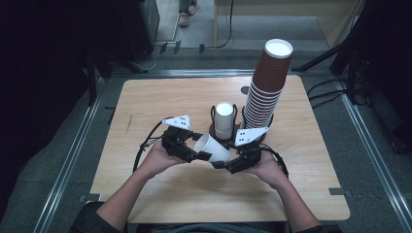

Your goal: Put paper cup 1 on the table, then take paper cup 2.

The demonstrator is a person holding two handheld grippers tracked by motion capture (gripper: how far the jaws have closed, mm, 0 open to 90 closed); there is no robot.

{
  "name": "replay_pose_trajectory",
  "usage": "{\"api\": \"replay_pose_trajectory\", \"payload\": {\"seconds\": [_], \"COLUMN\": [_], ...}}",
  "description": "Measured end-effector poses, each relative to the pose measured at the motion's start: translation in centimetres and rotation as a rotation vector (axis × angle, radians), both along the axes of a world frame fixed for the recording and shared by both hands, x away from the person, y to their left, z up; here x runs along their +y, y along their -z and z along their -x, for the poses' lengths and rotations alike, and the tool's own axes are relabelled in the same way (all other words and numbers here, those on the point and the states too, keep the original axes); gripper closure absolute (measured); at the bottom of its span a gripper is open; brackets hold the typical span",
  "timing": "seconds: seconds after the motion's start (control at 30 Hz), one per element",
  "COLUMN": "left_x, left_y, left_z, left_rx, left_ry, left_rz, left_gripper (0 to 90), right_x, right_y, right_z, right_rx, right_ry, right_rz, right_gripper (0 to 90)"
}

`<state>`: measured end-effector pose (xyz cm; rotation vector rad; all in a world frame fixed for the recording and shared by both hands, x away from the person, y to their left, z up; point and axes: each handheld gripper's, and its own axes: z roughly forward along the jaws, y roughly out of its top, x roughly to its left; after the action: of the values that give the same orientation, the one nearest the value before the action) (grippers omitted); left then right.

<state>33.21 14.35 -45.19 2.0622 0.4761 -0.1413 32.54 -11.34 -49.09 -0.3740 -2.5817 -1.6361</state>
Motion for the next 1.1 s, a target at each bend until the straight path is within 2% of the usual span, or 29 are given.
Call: {"api": "replay_pose_trajectory", "payload": {"seconds": [0.13, 0.2, 0.27, 0.4, 0.53, 0.63, 0.7, 0.77, 0.9, 1.1], "left_x": [0.2, 0.2, 0.1, 0.2, 0.1, 0.2, 0.4, 0.7, 1.5, 2.3], "left_y": [0.0, 0.0, 0.0, 0.0, 0.0, 0.0, -0.1, -0.2, -0.4, -0.4], "left_z": [-0.1, -0.1, -0.1, 0.0, 0.0, 0.0, -0.1, -0.2, -0.4, -0.7], "left_rx": [0.02, 0.018, 0.018, 0.017, 0.0, 0.003, 0.001, 0.002, -0.001, -0.005], "left_ry": [0.012, 0.02, 0.022, 0.026, 0.022, 0.019, 0.015, 0.003, -0.025, -0.069], "left_rz": [0.008, 0.003, -0.001, -0.001, -0.02, -0.027, -0.042, -0.053, -0.084, -0.166], "left_gripper": [27.3, 28.7, 29.9, 31.6, 32.0, 32.0, 32.0, 31.7, 31.5, 30.6], "right_x": [0.1, 0.2, 0.3, 0.4, 0.6, 0.8, 0.8, 0.7, 0.3, -0.6], "right_y": [-0.1, -0.1, 0.0, 0.0, 0.0, 0.0, 0.0, 0.0, -0.1, -0.4], "right_z": [0.0, 0.1, 0.1, 0.1, 0.1, 0.1, 0.2, 0.1, 0.2, 0.2], "right_rx": [0.005, 0.023, 0.021, 0.019, 0.024, 0.033, 0.032, 0.022, 0.025, 0.02], "right_ry": [0.0, 0.0, 0.001, 0.002, 0.023, 0.037, 0.041, 0.055, 0.068, 0.121], "right_rz": [0.025, 0.05, 0.064, 0.069, 0.09, 0.11, 0.113, 0.147, 0.182, 0.217], "right_gripper": [33.3, 33.0, 32.6, 32.5, 28.0, 21.9, 20.1, 17.7, 17.5, 19.9]}}
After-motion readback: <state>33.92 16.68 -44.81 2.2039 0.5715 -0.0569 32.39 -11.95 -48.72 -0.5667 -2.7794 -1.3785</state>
